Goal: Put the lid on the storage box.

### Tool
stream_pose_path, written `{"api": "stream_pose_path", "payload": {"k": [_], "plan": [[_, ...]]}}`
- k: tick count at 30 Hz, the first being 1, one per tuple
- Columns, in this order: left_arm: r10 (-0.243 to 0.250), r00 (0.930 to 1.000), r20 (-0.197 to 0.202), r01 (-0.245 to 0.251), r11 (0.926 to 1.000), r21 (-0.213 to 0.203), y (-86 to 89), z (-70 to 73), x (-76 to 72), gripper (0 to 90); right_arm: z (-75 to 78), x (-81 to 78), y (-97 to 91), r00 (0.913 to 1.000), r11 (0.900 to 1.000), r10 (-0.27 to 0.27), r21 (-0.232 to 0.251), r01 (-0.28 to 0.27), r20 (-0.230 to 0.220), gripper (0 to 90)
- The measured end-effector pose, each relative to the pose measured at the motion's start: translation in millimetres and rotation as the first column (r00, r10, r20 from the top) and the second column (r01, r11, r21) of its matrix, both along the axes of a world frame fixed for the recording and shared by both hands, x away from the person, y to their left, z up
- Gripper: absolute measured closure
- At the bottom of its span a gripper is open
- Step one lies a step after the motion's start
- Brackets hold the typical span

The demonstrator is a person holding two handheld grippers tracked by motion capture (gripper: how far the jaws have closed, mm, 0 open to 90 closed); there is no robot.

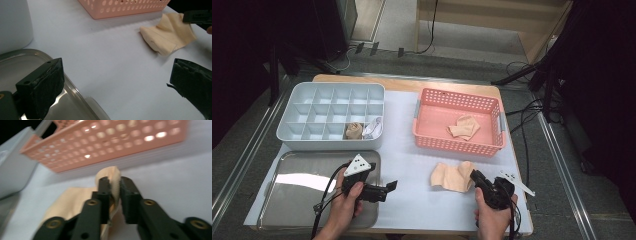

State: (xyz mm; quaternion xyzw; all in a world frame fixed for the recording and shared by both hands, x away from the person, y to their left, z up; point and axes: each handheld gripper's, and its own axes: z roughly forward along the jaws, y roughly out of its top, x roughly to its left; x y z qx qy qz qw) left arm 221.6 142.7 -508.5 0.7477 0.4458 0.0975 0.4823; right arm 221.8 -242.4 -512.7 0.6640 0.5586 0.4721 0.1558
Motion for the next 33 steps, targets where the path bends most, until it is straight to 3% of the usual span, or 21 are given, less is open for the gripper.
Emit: {"api": "stream_pose_path", "payload": {"k": [1,5,9,10,12,14,18,19,20,21,23,24,25,27,29,33], "plan": [[-0.003,1.0,0.001,0.003,1.0,-0.001,0.0,0.2,-0.1,0.0,0.5,-1.1,-3.9,0.9996,0.9995,-0.029,-0.013,0.029,0.0,69.7],[0.0,1.0,0.0,0.0,1.0,0.001,0.0,-0.2,0.4,0.0,11.4,-8.6,-5.5,0.9973,0.999,-0.035,-0.025,0.037,0.065,64.3],[-0.003,1.0,0.0,0.003,1.0,0.003,-0.7,-0.6,0.4,0.0,17.1,-13.9,19.3,0.9915,0.9954,0.094,-0.027,-0.092,0.09,62.1],[-0.006,1.0,-0.002,0.006,1.0,0.003,-1.1,-0.5,0.1,0.0,16.1,-14.4,32.1,0.9854,0.9889,0.146,-0.039,-0.143,0.087,60.6],[-0.009,1.0,0.0,0.009,0.9999,0.005,-2.4,-0.5,-1.1,0.0,12.1,-14.5,53.7,0.9747,0.9765,0.208,-0.074,-0.202,0.082,57.7],[-0.008,1.0,-0.004,0.008,0.9999,0.011,-3.0,-1.6,-2.3,0.0,5.3,-12.7,78.4,0.9657,0.9636,0.255,-0.097,-0.249,0.051,49.4],[-0.008,1.0,-0.005,0.008,0.9999,0.006,-3.1,-2.3,-1.9,0.0,-1.0,-9.2,104.9,0.9666,0.9465,0.255,-0.21,-0.245,0.023,42.9],[-0.009,0.9999,-0.005,0.009,0.9999,0.006,-3.2,-2.1,-1.7,0.0,-2.6,-8.3,109.1,0.9663,0.9386,0.257,-0.243,-0.245,0.016,42.0],[-0.007,1.0,-0.006,0.007,0.9999,0.008,-3.5,-1.7,-1.9,0.0,-6.0,-6.5,115.1,0.9689,0.9203,0.247,-0.31,-0.238,-0.01,42.6],[-0.009,1.0,-0.003,0.009,1.0,0.005,-3.5,-1.4,-2.0,0.0,-9.6,-5.0,118.2,0.9714,0.9075,0.235,-0.35,-0.232,-0.034,46.0],[-0.01,0.9999,-0.005,0.01,0.9999,0.002,-3.5,-1.0,-2.0,0.0,-16.4,-2.2,118.9,0.9717,0.8994,0.229,-0.369,-0.234,-0.06,58.5],[-0.01,0.9999,-0.003,0.01,1.0,0.001,-3.7,-1.2,-2.0,0.0,-16.2,-3.3,118.4,0.9764,0.9013,0.209,-0.377,-0.213,-0.052,70.3],[-0.01,0.9999,-0.004,0.01,0.9999,-0.001,-3.9,-1.3,-2.0,0.0,-15.5,-3.2,117.2,0.9764,0.902,0.211,-0.375,-0.213,-0.048,74.4],[-0.014,0.9999,-0.004,0.014,0.9999,0.001,-3.9,-1.0,-2.0,0.0,-12.0,-4.1,115.2,0.978,0.9164,0.207,-0.345,-0.203,-0.025,84.1],[-0.016,0.9999,-0.003,0.016,0.9999,0.0,-4.1,-0.7,-2.5,0.0,-7.7,-6.8,116.2,0.9757,0.9229,0.219,-0.328,-0.202,0.013,84.9],[-0.02,0.9998,-0.002,0.02,0.9998,0.007,-4.9,-1.0,-2.9,0.0,0.8,-15.7,126.3,0.9587,0.9267,0.277,-0.281,-0.249,0.064,84.9]]}}
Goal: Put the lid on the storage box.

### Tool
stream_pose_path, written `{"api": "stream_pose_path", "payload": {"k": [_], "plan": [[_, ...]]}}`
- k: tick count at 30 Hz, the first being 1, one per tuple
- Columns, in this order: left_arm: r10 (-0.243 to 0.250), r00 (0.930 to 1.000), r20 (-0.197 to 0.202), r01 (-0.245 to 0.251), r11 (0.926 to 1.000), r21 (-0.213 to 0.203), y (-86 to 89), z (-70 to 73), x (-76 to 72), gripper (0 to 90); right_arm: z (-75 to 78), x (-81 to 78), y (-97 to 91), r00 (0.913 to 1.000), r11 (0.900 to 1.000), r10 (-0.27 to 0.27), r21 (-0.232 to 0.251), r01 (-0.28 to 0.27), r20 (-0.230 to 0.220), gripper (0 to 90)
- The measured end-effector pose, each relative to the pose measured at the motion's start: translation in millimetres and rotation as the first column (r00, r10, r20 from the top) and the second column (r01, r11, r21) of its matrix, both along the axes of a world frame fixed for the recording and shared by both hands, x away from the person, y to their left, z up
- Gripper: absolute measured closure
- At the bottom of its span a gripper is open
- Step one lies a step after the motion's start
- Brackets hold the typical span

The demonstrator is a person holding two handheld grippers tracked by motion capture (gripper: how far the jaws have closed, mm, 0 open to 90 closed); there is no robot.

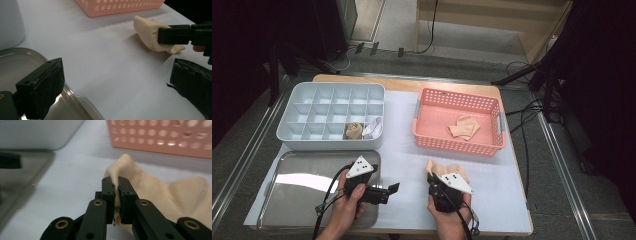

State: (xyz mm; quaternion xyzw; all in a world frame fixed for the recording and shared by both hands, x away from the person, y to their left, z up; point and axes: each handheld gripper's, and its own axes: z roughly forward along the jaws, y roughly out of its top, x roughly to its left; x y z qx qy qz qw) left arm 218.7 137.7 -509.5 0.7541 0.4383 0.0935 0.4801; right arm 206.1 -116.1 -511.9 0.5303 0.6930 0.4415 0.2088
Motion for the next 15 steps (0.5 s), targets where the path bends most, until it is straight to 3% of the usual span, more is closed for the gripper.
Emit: {"api": "stream_pose_path", "payload": {"k": [2,5,7,8,10,13,15], "plan": [[0.001,1.0,0.002,-0.001,1.0,-0.001,-0.3,0.0,-0.2,0.0,1.0,-3.1,7.0,0.9988,0.9975,0.049,0.052,-0.048,-0.009,80.4],[-0.002,1.0,0.0,0.002,1.0,-0.001,0.1,0.0,0.4,0.0,1.0,-4.0,14.3,0.9909,0.9859,0.135,0.101,-0.134,0.0,62.2],[-0.005,1.0,-0.002,0.005,1.0,0.003,0.4,-0.6,0.8,0.0,5.3,-5.3,10.0,0.9889,0.9813,0.147,0.122,-0.148,0.02,58.7],[-0.002,1.0,-0.001,0.002,1.0,0.005,0.6,-0.7,0.6,1.2,8.5,-6.1,4.1,0.9895,0.9804,0.142,0.134,-0.145,0.028,58.8],[0.029,0.9996,-0.004,-0.029,0.9992,0.03,-1.1,-1.7,-0.2,12.8,13.7,-7.8,-9.8,0.9912,0.9837,0.127,0.123,-0.131,0.039,62.8],[0.016,0.9998,-0.013,-0.015,0.9989,0.045,-4.4,-4.0,-1.2,26.1,17.4,-13.8,-39.0,0.9941,0.99,0.103,0.093,-0.106,0.034,70.1],[0.009,0.9999,-0.012,-0.008,0.9975,0.07,-10.0,-5.4,-2.8,29.1,14.3,-17.3,-53.6,0.9957,0.992,0.09,0.087,-0.092,0.021,72.7]]}}
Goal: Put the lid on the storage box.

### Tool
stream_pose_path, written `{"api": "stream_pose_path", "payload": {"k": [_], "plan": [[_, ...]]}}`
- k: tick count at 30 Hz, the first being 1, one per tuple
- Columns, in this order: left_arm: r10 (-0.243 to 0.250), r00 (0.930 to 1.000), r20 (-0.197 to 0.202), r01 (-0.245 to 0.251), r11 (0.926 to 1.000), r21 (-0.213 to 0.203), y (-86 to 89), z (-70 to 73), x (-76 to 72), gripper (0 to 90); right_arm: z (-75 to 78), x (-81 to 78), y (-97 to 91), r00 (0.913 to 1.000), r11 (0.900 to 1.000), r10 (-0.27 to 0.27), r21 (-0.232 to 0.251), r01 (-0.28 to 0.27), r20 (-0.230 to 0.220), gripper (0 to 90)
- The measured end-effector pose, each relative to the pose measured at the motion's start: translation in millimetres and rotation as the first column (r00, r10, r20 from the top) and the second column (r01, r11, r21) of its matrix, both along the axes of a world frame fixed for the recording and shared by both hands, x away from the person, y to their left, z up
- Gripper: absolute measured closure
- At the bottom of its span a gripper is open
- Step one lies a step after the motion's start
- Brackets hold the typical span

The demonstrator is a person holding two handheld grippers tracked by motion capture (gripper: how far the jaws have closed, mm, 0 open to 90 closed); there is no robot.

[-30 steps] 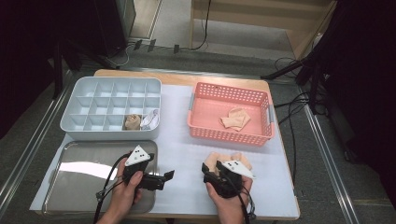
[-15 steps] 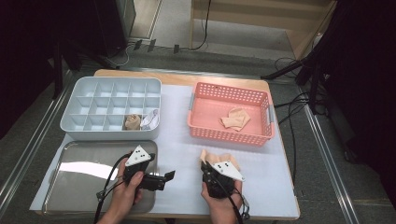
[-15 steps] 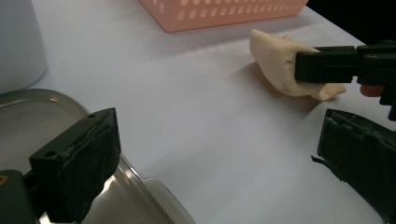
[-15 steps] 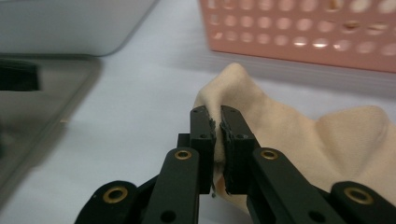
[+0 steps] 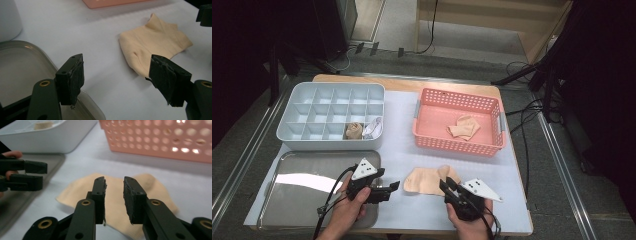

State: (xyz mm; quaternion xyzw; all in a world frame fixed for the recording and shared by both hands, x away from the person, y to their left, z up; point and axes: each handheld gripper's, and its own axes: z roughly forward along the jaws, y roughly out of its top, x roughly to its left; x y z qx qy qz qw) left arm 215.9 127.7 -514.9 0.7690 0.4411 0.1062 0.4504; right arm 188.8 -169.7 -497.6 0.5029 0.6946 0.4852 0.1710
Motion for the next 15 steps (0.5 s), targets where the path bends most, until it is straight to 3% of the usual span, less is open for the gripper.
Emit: {"api": "stream_pose_path", "payload": {"k": [2,5,8,9,11,15], "plan": [[-0.029,0.9995,0.009,0.029,0.9985,0.047,-9.5,-1.5,-3.2,27.7,-5.4,-4.2,-9.1,0.9998,1.0,0.0,-0.004,0.0,-0.018,72.9],[-0.056,0.9984,0.001,0.056,0.9956,0.074,-17.9,-3.3,-4.5,24.6,-14.2,-7.2,-12.4,0.9995,0.9989,-0.003,-0.046,0.001,-0.033,69.2],[-0.077,0.997,-0.011,0.078,0.9952,0.059,-23.7,-4.6,-4.7,25.2,-21.0,-5.3,-12.2,0.9982,0.9965,-0.017,-0.083,0.012,-0.057,58.4],[-0.076,0.9971,-0.006,0.077,0.9945,0.071,-26.1,-4.6,-4.8,25.5,-22.1,-5.3,-12.0,0.9978,0.996,-0.019,-0.089,0.014,-0.064,57.4],[-0.073,0.9973,-0.007,0.074,0.9919,0.103,-30.1,-4.3,-4.1,30.1,-24.6,-7.9,-10.9,0.9977,0.992,-0.022,-0.125,0.014,-0.065,57.3],[-0.09,0.9954,-0.033,0.094,0.9891,0.114,-37.9,-7.6,-0.3,41.4,-31.4,-7.6,-7.5,0.9962,0.9863,-0.015,-0.165,0.0,-0.086,63.9]]}}
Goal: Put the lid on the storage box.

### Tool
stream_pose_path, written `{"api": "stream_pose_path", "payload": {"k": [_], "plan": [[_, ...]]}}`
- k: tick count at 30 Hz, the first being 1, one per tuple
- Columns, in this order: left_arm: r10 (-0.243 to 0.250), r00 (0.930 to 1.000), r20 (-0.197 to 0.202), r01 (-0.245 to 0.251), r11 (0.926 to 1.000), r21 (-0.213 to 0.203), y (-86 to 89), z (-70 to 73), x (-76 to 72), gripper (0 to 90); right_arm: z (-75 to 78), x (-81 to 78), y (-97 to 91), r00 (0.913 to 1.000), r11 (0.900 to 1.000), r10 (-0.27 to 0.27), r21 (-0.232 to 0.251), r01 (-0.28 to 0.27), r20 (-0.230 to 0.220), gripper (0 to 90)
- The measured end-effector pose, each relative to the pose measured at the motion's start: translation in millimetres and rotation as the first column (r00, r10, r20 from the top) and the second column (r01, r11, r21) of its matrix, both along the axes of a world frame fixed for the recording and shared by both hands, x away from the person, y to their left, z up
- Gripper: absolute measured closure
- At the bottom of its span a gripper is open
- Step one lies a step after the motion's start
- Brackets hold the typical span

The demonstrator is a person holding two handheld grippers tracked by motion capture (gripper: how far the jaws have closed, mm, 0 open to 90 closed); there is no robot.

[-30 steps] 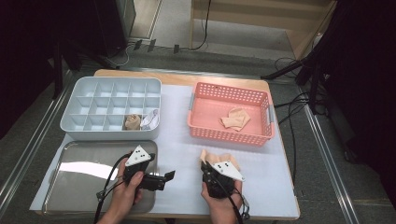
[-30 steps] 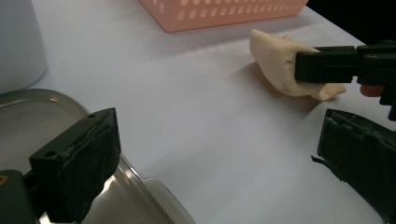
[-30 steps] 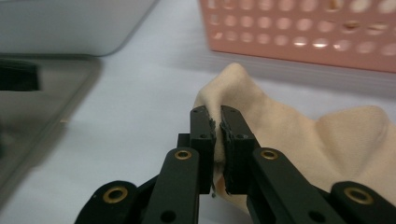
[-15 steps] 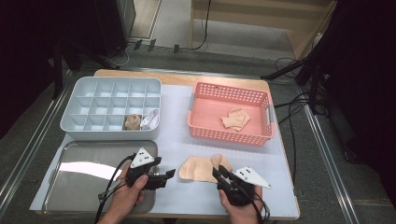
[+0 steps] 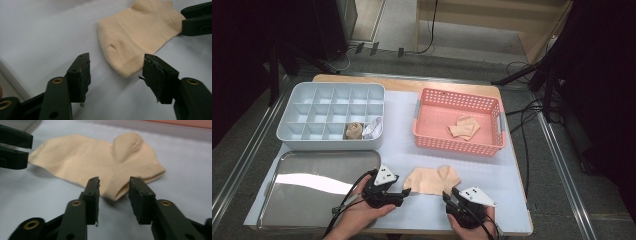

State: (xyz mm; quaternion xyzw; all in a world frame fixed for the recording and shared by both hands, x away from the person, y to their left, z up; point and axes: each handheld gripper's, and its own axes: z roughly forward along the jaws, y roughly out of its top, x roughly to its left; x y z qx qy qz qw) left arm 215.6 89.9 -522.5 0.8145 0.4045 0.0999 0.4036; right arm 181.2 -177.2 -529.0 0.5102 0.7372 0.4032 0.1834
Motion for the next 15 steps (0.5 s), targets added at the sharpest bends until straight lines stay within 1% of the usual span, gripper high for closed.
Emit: {"api": "stream_pose_path", "payload": {"k": [1,3,4,5,6,7,8,9,10,12,14,15], "plan": [[-0.001,1.0,-0.004,0.001,1.0,0.002,-0.9,-0.8,1.1,45.5,-1.4,0.9,1.4,1.0,0.9997,-0.006,-0.022,0.006,0.005,69.0],[0.008,0.9996,-0.027,-0.008,0.9999,0.015,-3.4,-3.2,4.9,53.0,-3.5,2.3,3.8,0.9998,0.998,0.001,-0.063,0.0,0.021,78.6],[0.017,0.9996,-0.024,-0.016,0.9996,0.022,-3.2,-2.9,5.7,57.1,-3.0,3.0,4.0,0.9998,0.998,0.002,-0.063,-0.001,0.018,82.7],[0.026,0.9993,-0.028,-0.025,0.9994,0.024,-3.4,-2.4,6.5,61.7,-2.9,3.9,4.0,0.9999,0.999,0.002,-0.045,-0.001,0.011,84.3],[0.019,0.9991,-0.038,-0.018,0.9995,0.025,-2.6,-1.7,7.9,65.6,-2.2,4.5,3.4,1.0,0.9995,-0.002,-0.03,0.003,0.004,85.2],[0.01,0.9986,-0.051,-0.009,0.9998,0.015,-2.2,-1.3,8.7,71.0,-1.3,5.0,2.6,1.0,0.9999,-0.005,-0.011,0.005,0.001,85.8],[0.001,0.9986,-0.052,0.0,0.9999,0.015,-1.6,-0.9,8.6,74.9,0.5,4.5,1.7,1.0,1.0,-0.004,0.009,0.004,0.002,85.9],[-0.008,0.9986,-0.052,0.009,0.9999,0.014,-1.4,-0.9,8.3,80.0,3.9,2.4,0.8,1.0,0.9993,-0.006,0.038,0.006,0.002,86.0],[-0.016,0.9984,-0.054,0.016,0.9998,0.01,-1.4,-0.7,7.9,83.4,7.7,-0.8,-0.2,0.9999,0.9982,-0.003,0.06,0.002,0.012,86.0],[-0.04,0.9974,-0.06,0.04,0.9992,-0.001,-2.0,0.0,6.1,85.9,12.8,-5.7,-1.7,0.9996,0.9962,0.005,0.087,-0.007,0.028,85.8],[-0.081,0.9938,-0.076,0.08,0.9967,-0.009,-2.2,1.2,3.9,86.8,20.3,-12.7,-3.7,0.9988,0.9924,0.0,0.123,-0.006,0.049,85.5],[-0.095,0.9929,-0.072,0.094,0.9955,-0.012,-2.2,1.7,2.4,86.6,24.1,-15.8,-4.6,0.9983,0.9902,-0.007,0.14,-0.001,0.058,85.6]]}}
